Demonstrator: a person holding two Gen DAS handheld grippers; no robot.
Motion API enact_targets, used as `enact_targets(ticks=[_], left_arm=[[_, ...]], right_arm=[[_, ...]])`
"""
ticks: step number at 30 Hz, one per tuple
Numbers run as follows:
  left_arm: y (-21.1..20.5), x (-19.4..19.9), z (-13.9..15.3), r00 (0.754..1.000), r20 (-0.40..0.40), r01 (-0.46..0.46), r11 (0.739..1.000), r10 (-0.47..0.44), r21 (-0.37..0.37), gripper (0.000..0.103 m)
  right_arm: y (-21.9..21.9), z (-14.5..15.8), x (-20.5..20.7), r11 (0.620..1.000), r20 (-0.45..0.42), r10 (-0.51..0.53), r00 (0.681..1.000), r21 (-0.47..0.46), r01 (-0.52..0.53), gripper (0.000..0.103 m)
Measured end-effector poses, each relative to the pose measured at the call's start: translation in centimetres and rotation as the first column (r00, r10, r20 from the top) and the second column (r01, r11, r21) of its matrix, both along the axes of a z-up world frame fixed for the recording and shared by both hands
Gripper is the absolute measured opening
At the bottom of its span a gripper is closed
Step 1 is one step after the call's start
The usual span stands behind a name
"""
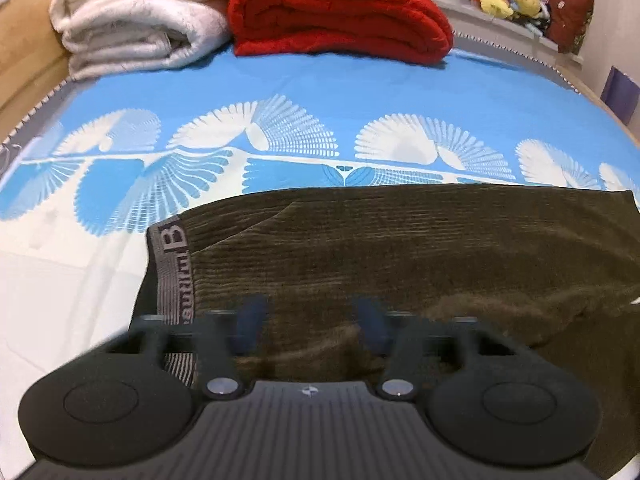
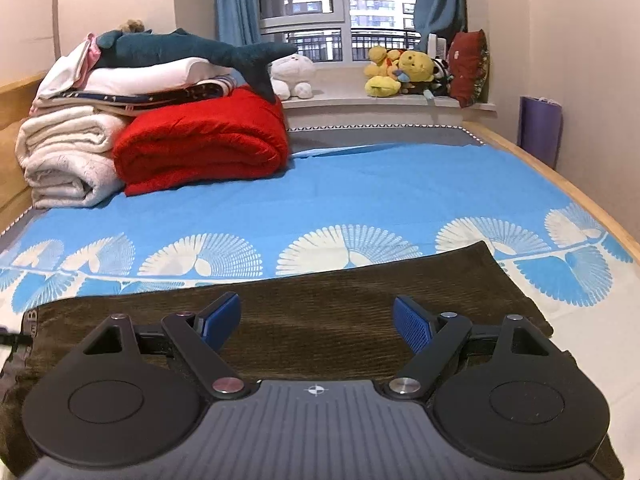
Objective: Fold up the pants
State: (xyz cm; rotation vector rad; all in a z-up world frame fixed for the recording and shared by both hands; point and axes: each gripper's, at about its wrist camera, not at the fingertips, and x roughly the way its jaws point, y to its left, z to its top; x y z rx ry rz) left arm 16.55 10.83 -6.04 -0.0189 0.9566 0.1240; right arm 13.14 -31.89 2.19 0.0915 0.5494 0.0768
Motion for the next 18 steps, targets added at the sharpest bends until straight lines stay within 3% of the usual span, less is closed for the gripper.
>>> enact_targets(ticks=[1, 2, 6, 9, 11, 14, 18], left_arm=[[0.2, 1.1, -0.2, 1.0, -0.008, 0.007, 1.0, -0.007, 0.0, 0.01], [0.2, 2.0, -0.4, 1.0, -0.008, 0.014, 1.0, -0.014, 0.007, 0.009], [0.4, 6.7, -1.6, 1.0, 0.02, 0.019, 0.999, -0.02, 0.045, 0.01], [1.0, 10.2, -3.1, 1.0, 0.03, 0.008, 1.0, -0.009, 0.029, 0.017], [1.3, 12.5, -4.5, 0.999, 0.017, 0.028, 0.999, -0.029, 0.045, 0.042], [1.8, 14.9, -7.0, 0.997, -0.025, 0.074, 0.988, -0.072, 0.137, 0.066], [3.4, 16.9, -9.9, 0.989, -0.101, 0.124, 0.971, -0.105, 0.202, 0.087]], right_arm=[[-0.1, 0.0, -0.1, 1.0, 0.006, 0.005, 1.0, -0.013, -0.005, 0.083], [-0.2, 0.0, -0.2, 1.0, 0.008, 0.005, 1.0, -0.025, -0.005, 0.082], [-0.9, -0.3, -0.2, 0.998, -0.008, -0.003, 1.0, -0.07, 0.003, 0.073], [-1.6, -0.6, 0.0, 0.996, -0.023, -0.001, 1.0, -0.088, -0.001, 0.057], [-1.9, -0.8, 0.0, 0.994, -0.025, -0.004, 1.0, -0.108, 0.001, 0.055], [-2.6, -1.2, 0.2, 0.989, -0.034, -0.013, 0.999, -0.145, 0.008, 0.055], [-3.9, -2.1, 0.4, 0.982, -0.062, -0.036, 0.997, -0.186, 0.024, 0.058]])
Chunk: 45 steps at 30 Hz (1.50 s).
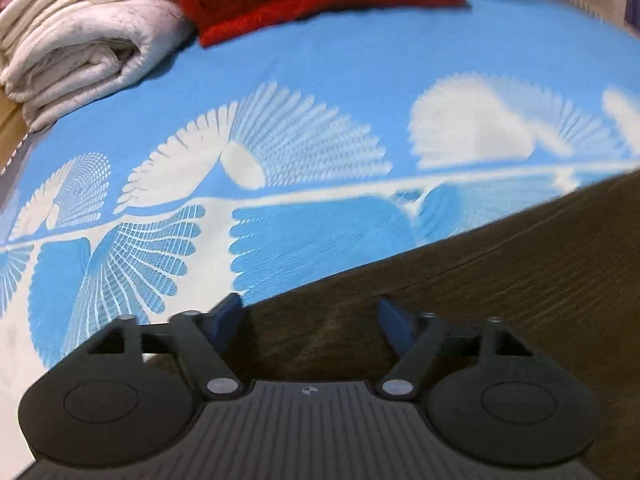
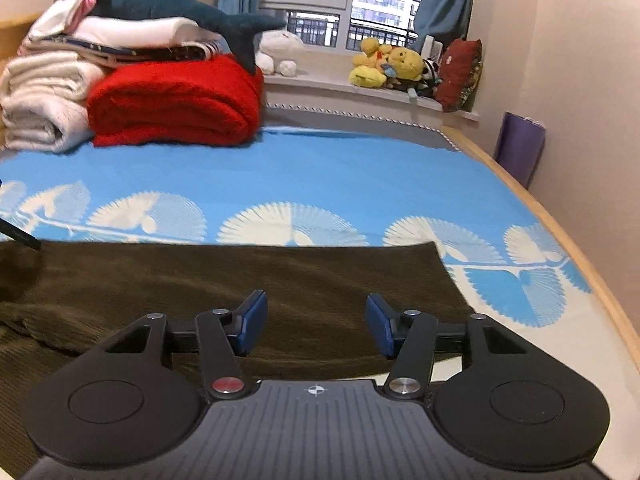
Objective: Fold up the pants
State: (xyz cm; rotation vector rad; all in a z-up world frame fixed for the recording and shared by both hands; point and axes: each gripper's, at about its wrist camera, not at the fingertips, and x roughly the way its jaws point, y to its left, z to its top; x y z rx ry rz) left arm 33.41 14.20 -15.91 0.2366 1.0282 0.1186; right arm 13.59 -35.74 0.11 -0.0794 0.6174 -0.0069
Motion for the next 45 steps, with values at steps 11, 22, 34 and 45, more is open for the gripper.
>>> enact_targets(ticks=[11, 22, 34, 45], left_arm=[[-1.9, 0.0, 0.1, 0.967, -0.098, 0.238, 0.971, -0.235, 0.017, 0.022], [-5.8, -14.4, 9.8, 0.929, 0.115, 0.34, 0.935, -0.351, 0.103, 0.015], [-7.9, -32.7, 9.0, 0.866, -0.032, 0.498, 0.867, -0.499, -0.02, 0.017], [8.8, -28.6, 7.6, 0.936, -0.254, -0.343, 0.79, 0.243, -0.509, 0.045]], right_arm=[[-0.5, -1.2, 0.7, 0.999, -0.041, -0.014, 0.999, -0.05, 0.012, 0.063], [-0.6, -1.8, 0.5, 0.997, -0.074, -0.052, 0.996, -0.059, 0.048, 0.064], [-0.8, -2.1, -2.6, 0.991, -0.113, -0.123, 0.986, 0.044, 0.129, 0.056], [-3.1, -2.6, -2.3, 0.927, -0.167, -0.218, 0.961, 0.271, 0.258, 0.029]])
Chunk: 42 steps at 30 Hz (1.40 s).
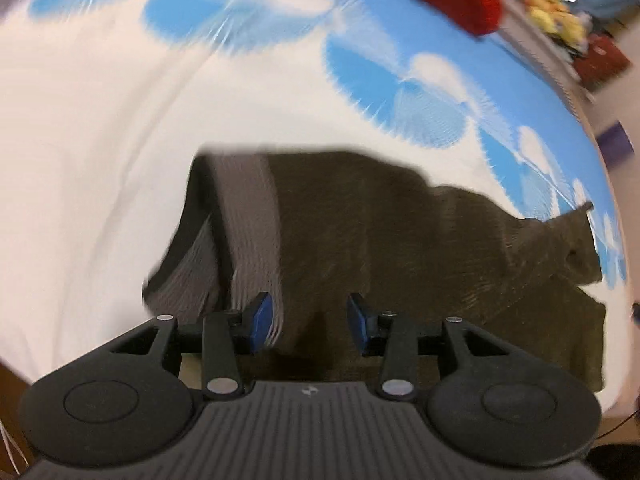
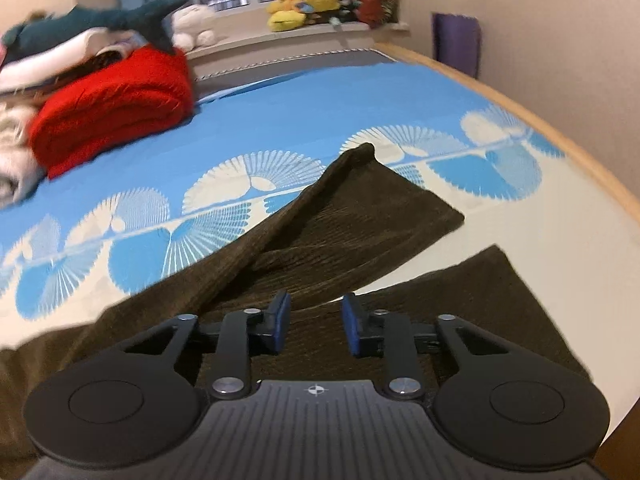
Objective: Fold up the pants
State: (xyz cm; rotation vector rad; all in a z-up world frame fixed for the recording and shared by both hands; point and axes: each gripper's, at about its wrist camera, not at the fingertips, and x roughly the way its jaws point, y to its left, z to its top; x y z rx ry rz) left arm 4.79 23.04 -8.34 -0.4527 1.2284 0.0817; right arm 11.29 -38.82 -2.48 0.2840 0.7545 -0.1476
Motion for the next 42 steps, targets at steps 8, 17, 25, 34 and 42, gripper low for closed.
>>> enact_targets(ticks=[8, 17, 25, 34, 42], left_arm=[[-1.4, 1.1, -3.7, 0.979, -0.185, 0.092, 0.996, -0.09, 0.006, 0.062], [0.4, 2.3, -3.2, 0.984, -0.142, -0.1, 0.992, 0.11, 0.07, 0.051], [0.3, 3.1, -0.9, 0.986, -0.038, -0.154, 0.969, 0.164, 0.193, 0.023], [-0.4, 3.0, 1.5, 0.986, 0.083, -0.157, 0.961, 0.142, 0.227, 0.021], [-0.2, 2.7, 1.6, 0.987, 0.093, -0.148, 0.965, 0.131, 0.215, 0.02]], right_arm=[[-0.2, -1.5, 2.8, 0.986, -0.024, -0.01, 1.0, 0.165, 0.014, 0.03], [2.1, -3.8, 8.1, 0.981, -0.063, 0.018, 0.998, 0.194, -0.005, 0.039], [3.3, -8.3, 13.2, 0.951, -0.153, 0.001, 0.988, 0.305, 0.046, 0.042], [4.4, -11.5, 15.5, 0.908, -0.223, -0.037, 0.974, 0.4, 0.126, 0.033], [3.5, -7.3, 12.9, 0.906, -0.065, -0.007, 0.998, 0.421, 0.034, 0.003]])
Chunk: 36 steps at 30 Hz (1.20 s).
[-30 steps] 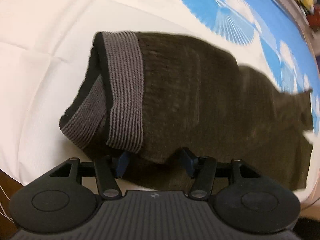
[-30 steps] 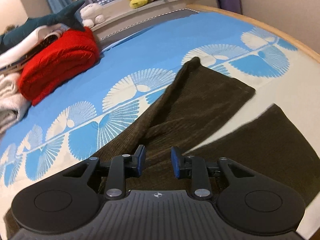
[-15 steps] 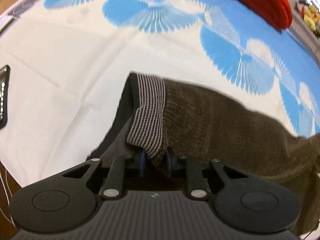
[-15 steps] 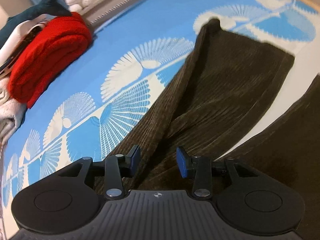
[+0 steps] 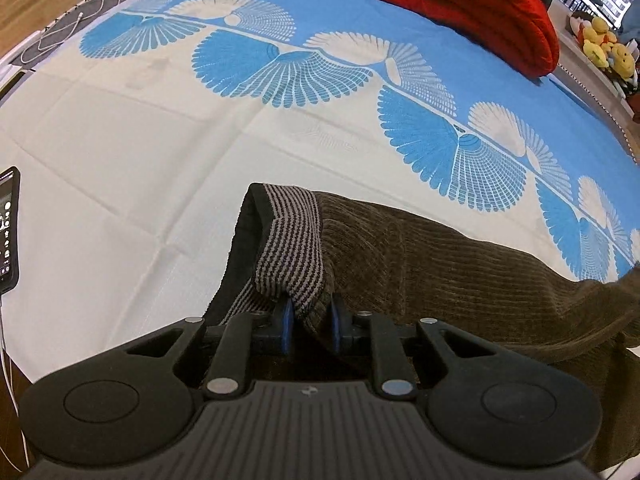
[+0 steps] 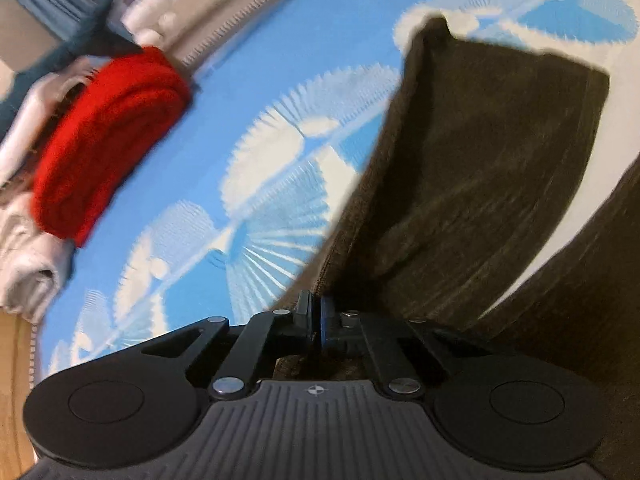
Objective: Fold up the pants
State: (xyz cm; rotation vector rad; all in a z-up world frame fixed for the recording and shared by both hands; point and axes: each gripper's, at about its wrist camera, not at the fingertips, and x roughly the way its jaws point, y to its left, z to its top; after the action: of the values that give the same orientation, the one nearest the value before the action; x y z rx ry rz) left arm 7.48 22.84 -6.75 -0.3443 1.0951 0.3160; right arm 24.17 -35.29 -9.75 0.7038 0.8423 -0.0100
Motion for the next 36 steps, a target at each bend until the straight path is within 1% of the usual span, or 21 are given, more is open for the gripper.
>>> enact_targets(ticks=[3, 5, 7, 9, 11, 12, 13, 14, 15, 17, 19, 20, 21, 22, 23, 25, 26, 28, 31, 34, 36], left_arm=[[0.2, -0.4, 0.4, 1.0, 0.017, 0.0, 1.0, 0.0, -0.001, 0.019], [0.5, -1.0, 0.7, 1.0, 0.027, -0.004, 1.0, 0.004, -0.004, 0.018], [0.8, -1.7, 0.9, 1.0, 0.03, -0.002, 1.0, 0.002, 0.005, 0.017], [1.2, -2.2, 0.9, 1.0, 0.01, 0.002, 1.0, -0.002, 0.024, 0.017], [1.4, -2.5, 0.4, 0.999, -0.031, 0.016, 0.999, -0.014, 0.05, 0.017], [1.4, -2.5, 0.0, 0.998, -0.06, 0.029, 0.998, -0.026, 0.061, 0.017], [1.5, -2.4, -0.6, 0.994, -0.099, 0.043, 0.997, -0.036, 0.065, 0.017], [1.6, -2.4, -1.1, 0.992, -0.124, 0.044, 0.998, -0.037, 0.052, 0.017], [1.6, -2.4, -1.4, 0.99, -0.136, 0.043, 0.998, -0.036, 0.047, 0.018], [1.8, -2.3, -1.3, 0.991, -0.13, 0.034, 0.998, -0.028, 0.045, 0.019], [2.0, -2.2, -1.2, 0.992, -0.125, 0.009, 1.0, -0.005, 0.027, 0.022], [2.0, -2.2, -1.3, 0.992, -0.125, 0.002, 1.0, 0.001, 0.023, 0.022], [1.8, -2.1, -1.3, 0.992, -0.129, 0.0, 1.0, 0.003, 0.025, 0.022], [1.7, -1.9, -1.4, 0.99, -0.138, 0.001, 1.0, 0.003, 0.029, 0.023], [1.6, -1.8, -1.5, 0.99, -0.144, 0.003, 1.0, 0.002, 0.03, 0.025], [1.4, -1.6, -1.8, 0.987, -0.159, 0.008, 1.0, -0.004, 0.025, 0.032], [1.4, -1.5, -2.0, 0.986, -0.166, 0.009, 1.0, -0.006, 0.018, 0.037], [1.4, -1.3, -2.4, 0.984, -0.177, 0.01, 1.0, -0.01, -0.002, 0.04], [1.5, -1.0, -3.1, 0.98, -0.2, 0.013, 1.0, -0.017, -0.022, 0.044], [1.5, -0.6, -3.6, 0.975, -0.219, 0.024, 0.999, -0.034, -0.047, 0.05], [1.5, -0.4, -3.9, 0.974, -0.225, 0.025, 0.998, -0.036, -0.052, 0.052]], right_arm=[[-0.7, 2.7, -2.4, 0.994, 0.037, 0.083, 0.996, -0.077, -0.08, 0.002], [-0.7, 3.6, -4.3, 0.966, 0.0, 0.192, 0.981, -0.175, -0.189, 0.002], [-1.4, 3.9, -6.5, 0.938, -0.021, 0.291, 0.956, -0.189, -0.29, 0.002], [-1.8, 3.9, -8.9, 0.892, -0.045, 0.409, 0.912, -0.193, -0.409, 0.002], [-2.5, 2.6, -11.0, 0.837, -0.123, 0.516, 0.848, -0.138, -0.529, 0.002], [-2.8, 1.5, -12.1, 0.801, -0.185, 0.568, 0.802, -0.1, -0.591, 0.0], [-3.0, 0.8, -13.0, 0.768, -0.232, 0.596, 0.769, -0.115, -0.63, 0.0], [-3.3, 0.4, -13.6, 0.748, -0.26, 0.6, 0.757, -0.154, -0.646, 0.0], [-4.1, 0.1, -14.0, 0.749, -0.28, 0.578, 0.767, -0.19, -0.634, 0.002], [-7.1, -0.2, -13.8, 0.832, -0.275, 0.478, 0.834, -0.164, -0.531, 0.004], [-11.3, 0.0, -13.3, 0.932, -0.239, 0.285, 0.928, -0.157, -0.326, 0.005], [-13.0, 0.1, -13.2, 0.962, -0.219, 0.191, 0.957, -0.152, -0.227, 0.005], [-15.1, 0.0, -13.3, 0.987, -0.196, 0.069, 0.978, -0.128, -0.095, 0.006], [-16.7, -0.3, -13.5, 0.995, -0.182, -0.032, 0.983, -0.094, 0.015, 0.009], [-18.4, -0.9, -13.7, 0.991, -0.177, -0.133, 0.975, -0.039, 0.128, 0.011], [-20.3, -2.4, -14.0, 0.966, -0.178, -0.247, 0.953, 0.032, 0.256, 0.013], [-20.8, -3.2, -13.9, 0.954, -0.177, -0.279, 0.944, 0.06, 0.293, 0.015], [-21.4, -4.7, -13.7, 0.936, -0.176, -0.311, 0.934, 0.115, 0.333, 0.026], [-21.3, -6.7, -13.0, 0.914, -0.177, -0.358, 0.917, 0.133, 0.383, 0.037], [-22.0, -8.1, -11.9, 0.888, -0.159, -0.408, 0.899, 0.159, 0.431, 0.037], [-22.2, -8.7, -11.1, 0.872, -0.131, -0.437, 0.89, 0.18, 0.455, 0.037]])
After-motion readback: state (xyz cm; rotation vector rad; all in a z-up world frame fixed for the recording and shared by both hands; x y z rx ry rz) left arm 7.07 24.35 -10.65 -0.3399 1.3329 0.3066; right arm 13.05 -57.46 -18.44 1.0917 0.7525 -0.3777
